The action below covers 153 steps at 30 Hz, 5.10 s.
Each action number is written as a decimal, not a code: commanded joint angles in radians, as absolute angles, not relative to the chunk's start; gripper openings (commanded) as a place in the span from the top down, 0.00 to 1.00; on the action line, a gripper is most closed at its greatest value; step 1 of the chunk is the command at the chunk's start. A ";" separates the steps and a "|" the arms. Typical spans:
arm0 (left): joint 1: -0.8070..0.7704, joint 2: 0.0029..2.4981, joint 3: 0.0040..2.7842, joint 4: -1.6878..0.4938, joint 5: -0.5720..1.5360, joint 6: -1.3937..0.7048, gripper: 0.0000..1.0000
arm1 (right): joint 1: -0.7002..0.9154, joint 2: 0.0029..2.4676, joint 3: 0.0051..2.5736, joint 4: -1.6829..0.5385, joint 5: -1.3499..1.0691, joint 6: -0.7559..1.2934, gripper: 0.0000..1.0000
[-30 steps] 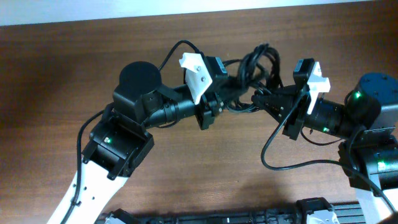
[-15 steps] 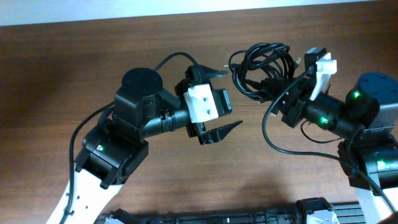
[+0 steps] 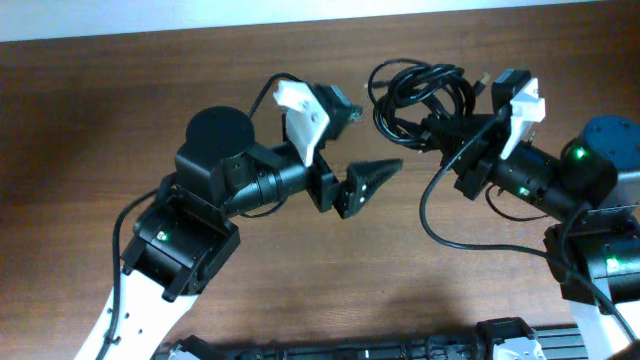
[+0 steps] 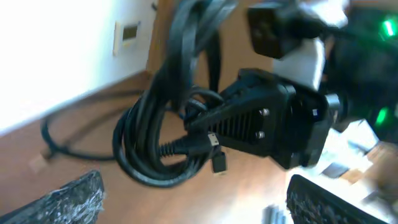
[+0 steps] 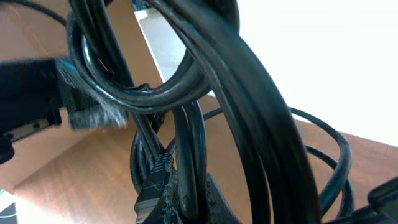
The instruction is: Untangle cables
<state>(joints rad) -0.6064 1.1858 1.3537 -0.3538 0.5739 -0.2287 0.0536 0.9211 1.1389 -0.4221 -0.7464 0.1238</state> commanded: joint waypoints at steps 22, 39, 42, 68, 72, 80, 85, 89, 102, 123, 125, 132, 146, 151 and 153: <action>-0.661 1.251 1.355 -0.262 0.553 -0.712 0.49 | 0.052 0.917 1.150 -0.216 -0.846 0.113 0.96; -0.659 1.250 1.355 -0.233 0.592 -0.711 1.00 | 0.052 0.917 1.150 -0.242 -0.844 -0.089 0.96; -0.651 1.250 1.355 -0.175 0.701 -0.711 1.00 | 0.052 0.919 1.150 -0.278 -0.791 -0.191 0.96; -0.298 1.245 1.355 0.166 1.378 -0.845 1.00 | 0.051 0.923 1.150 -0.353 -0.656 -0.258 0.96; -0.210 1.245 1.355 0.249 1.483 -0.840 1.00 | 0.051 0.923 1.150 -0.356 -0.618 -0.258 0.96; 0.005 1.246 1.355 0.359 1.574 -0.791 0.82 | 0.051 0.923 1.150 -0.362 -0.620 -0.254 0.96; 0.025 1.247 1.355 0.358 1.574 -0.791 0.89 | 0.051 0.923 1.150 -0.360 -0.622 -0.207 0.96; 0.022 1.247 1.355 0.358 1.573 -0.792 1.00 | 0.051 0.923 1.150 -0.364 -0.703 -0.201 0.96; 0.022 1.304 1.354 0.273 1.467 -0.765 0.79 | 0.051 0.924 1.150 -0.477 -0.669 -0.064 0.28; -0.083 1.332 1.345 -1.177 0.107 -0.033 0.14 | 0.051 0.942 1.150 -0.539 -0.608 -0.006 0.07; -0.083 1.333 1.322 -1.186 0.107 -0.094 0.10 | 0.051 0.949 1.150 -0.539 -0.608 -0.006 0.07; -0.083 1.423 1.204 -1.179 0.107 -0.183 0.06 | 0.051 0.979 1.150 -0.546 -0.608 -0.006 0.07; -0.083 1.630 0.979 -0.899 0.060 -0.448 0.28 | 0.051 0.989 1.150 -0.546 -0.608 -0.022 0.07; -0.083 1.664 0.955 -0.819 0.059 -0.484 0.35 | 0.051 0.989 1.150 -0.546 -0.608 -0.022 0.07; -0.083 1.681 0.950 -0.789 0.059 -0.490 0.36 | 0.051 0.989 1.150 -0.547 -0.608 -0.022 0.07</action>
